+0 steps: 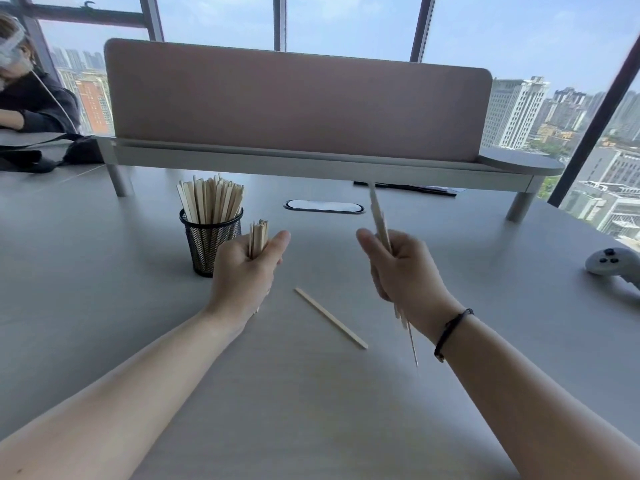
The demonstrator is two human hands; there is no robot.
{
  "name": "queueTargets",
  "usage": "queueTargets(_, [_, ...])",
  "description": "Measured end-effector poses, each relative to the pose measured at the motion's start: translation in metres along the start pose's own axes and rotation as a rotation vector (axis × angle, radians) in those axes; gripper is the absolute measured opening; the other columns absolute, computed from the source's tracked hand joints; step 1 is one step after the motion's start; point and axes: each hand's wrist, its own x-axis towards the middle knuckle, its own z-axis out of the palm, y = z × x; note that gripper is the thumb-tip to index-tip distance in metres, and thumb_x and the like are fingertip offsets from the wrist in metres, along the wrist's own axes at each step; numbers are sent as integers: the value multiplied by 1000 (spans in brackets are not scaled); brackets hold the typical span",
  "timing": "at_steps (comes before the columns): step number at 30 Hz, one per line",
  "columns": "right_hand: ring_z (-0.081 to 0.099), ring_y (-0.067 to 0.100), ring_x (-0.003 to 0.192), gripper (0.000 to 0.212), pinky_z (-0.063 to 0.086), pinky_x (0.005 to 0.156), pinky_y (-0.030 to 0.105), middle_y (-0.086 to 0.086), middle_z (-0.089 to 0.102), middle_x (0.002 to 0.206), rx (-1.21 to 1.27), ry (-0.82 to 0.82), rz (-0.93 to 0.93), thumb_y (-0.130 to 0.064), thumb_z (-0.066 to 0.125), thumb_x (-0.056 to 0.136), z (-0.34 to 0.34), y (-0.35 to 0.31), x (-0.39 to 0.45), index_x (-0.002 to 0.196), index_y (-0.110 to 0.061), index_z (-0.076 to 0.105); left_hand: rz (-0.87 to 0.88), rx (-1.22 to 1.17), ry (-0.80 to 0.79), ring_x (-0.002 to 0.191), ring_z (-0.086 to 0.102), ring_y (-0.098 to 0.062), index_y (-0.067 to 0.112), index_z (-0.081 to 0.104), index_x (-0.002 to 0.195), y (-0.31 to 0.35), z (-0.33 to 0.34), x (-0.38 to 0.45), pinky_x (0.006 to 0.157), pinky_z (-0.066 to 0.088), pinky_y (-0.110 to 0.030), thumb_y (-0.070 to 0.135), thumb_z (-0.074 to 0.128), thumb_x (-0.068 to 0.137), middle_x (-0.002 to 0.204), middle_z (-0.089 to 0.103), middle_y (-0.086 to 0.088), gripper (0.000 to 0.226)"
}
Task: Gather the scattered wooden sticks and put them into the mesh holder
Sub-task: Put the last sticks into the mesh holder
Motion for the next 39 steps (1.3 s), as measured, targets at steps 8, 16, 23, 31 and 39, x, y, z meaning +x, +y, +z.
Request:
queueTargets(8, [27,18,44,58,24,47,27,-1,34,48,219,201,-183,-51,56,91,4,-13,-11,61,-6,37,-20,-15,-21,46,32,-22,18,49,51,1,0,0,47,28,-42,51,69,81,53,37,-12,49])
queueTargets(16, [32,19,42,36,29,46,27,-1,40,48,168,273,-132,-45,59,93,4,-4,-11,73,-16,53,-59,-96,12,36,31,-20,17,51,53,2,-1,1,46,26,-34,44,69,85,48,38,-9,45])
queueTargets(23, [23,22,48,69,24,48,41,7,28,49,158,64,-71,-55,63,84,16,4,-20,51,-7,26,-61,-144,-15,34,30,-14,12,50,57,3,1,0,45,25,-26,37,69,86,44,39,5,42])
queueTargets(31, [31,10,42,48,28,47,25,-12,39,44,-247,-43,59,-45,72,85,15,5,-15,61,-7,54,-81,-170,-36,35,31,-17,13,51,61,1,-1,3,45,35,-29,35,70,87,43,35,0,38])
queueTargets(39, [64,23,73,10,43,56,26,-7,61,64,-774,-278,87,-30,71,78,30,10,-23,77,-20,74,-94,-133,-31,36,32,-18,10,51,61,-2,-1,3,47,34,-28,36,69,91,43,35,0,43])
